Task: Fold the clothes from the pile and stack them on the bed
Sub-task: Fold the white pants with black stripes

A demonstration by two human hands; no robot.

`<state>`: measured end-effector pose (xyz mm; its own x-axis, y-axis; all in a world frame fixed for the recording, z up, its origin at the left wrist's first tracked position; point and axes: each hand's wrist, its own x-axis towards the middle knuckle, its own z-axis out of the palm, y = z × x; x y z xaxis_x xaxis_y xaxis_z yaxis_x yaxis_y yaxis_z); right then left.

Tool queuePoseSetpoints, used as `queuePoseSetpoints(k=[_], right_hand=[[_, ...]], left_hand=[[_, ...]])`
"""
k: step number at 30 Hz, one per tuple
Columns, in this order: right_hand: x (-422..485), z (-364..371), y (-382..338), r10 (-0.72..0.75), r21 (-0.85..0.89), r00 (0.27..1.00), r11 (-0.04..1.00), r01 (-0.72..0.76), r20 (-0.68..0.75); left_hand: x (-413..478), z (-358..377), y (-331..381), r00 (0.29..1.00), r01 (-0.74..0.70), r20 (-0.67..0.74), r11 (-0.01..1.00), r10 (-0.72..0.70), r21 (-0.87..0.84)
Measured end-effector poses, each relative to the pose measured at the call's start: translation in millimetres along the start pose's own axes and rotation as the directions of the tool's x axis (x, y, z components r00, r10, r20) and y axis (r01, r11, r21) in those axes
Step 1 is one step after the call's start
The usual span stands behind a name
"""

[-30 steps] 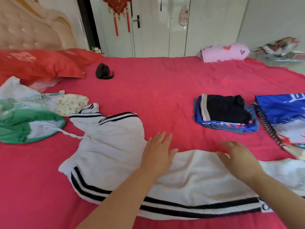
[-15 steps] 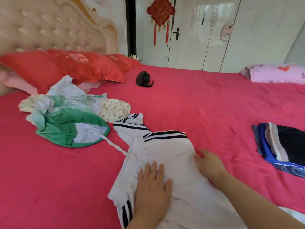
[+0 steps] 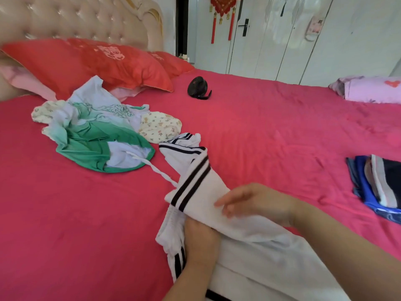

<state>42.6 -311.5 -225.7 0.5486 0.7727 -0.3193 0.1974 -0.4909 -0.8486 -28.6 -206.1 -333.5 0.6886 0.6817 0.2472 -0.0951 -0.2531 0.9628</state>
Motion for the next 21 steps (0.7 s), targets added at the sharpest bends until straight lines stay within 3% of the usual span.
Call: queuePoseSetpoints(k=[1, 3, 5, 8, 11, 14, 16, 18, 21], right_hand=[[6.0, -3.3, 5.1, 0.028, 0.098, 0.984, 0.995, -0.011, -0.177], [23.1, -8.1, 17.4, 0.104, 0.141, 0.861, 0.989, -0.038, -0.497], [44.6, -11.5, 31.4, 0.123, 0.105, 0.781, 0.992, -0.073, -0.613], [71.7, -13.5, 33.7, 0.057, -0.055, 0.79, 0.992, -0.113, -0.61], [101.3, -18.8, 23.3, -0.105, -0.313, 0.805, 0.944, -0.103, -0.583], [133.6, -21.7, 18.7, -0.247, -0.516, 0.885, 0.856, 0.009, -0.394], [146.8, -21.4, 21.1, -0.198, -0.683, 0.94, 0.729, -0.048, -0.278], [143.0, -24.2, 19.9, -0.136, -0.785, 0.928, 0.583, -0.207, -0.346], [122.7, -41.8, 27.4, -0.17, -0.754, 0.841, 0.556, -0.349, -0.514]], left_hand=[[-0.1, -0.1, -0.7, 1.0, -0.021, -0.017, 0.999, 0.022, 0.035], [-0.8, 0.2, -6.7, 0.999, -0.035, -0.006, 0.987, 0.037, 0.154], [-2.3, -0.2, -10.2, 0.999, -0.028, 0.028, 0.977, 0.022, 0.214], [-3.6, 0.3, -13.3, 0.999, -0.021, 0.052, 0.976, 0.01, 0.216], [-3.1, 2.6, -15.3, 0.999, -0.008, 0.034, 0.977, 0.001, 0.213], [-0.6, 0.6, -12.5, 0.999, -0.031, -0.023, 0.984, 0.036, 0.175], [3.1, 0.0, -14.6, 0.996, -0.062, -0.056, 0.995, 0.066, 0.076], [5.1, -1.9, -14.3, 0.994, -0.08, -0.081, 0.997, 0.078, -0.012], [2.9, -3.7, -19.7, 0.983, -0.172, -0.054, 0.98, 0.178, 0.102]])
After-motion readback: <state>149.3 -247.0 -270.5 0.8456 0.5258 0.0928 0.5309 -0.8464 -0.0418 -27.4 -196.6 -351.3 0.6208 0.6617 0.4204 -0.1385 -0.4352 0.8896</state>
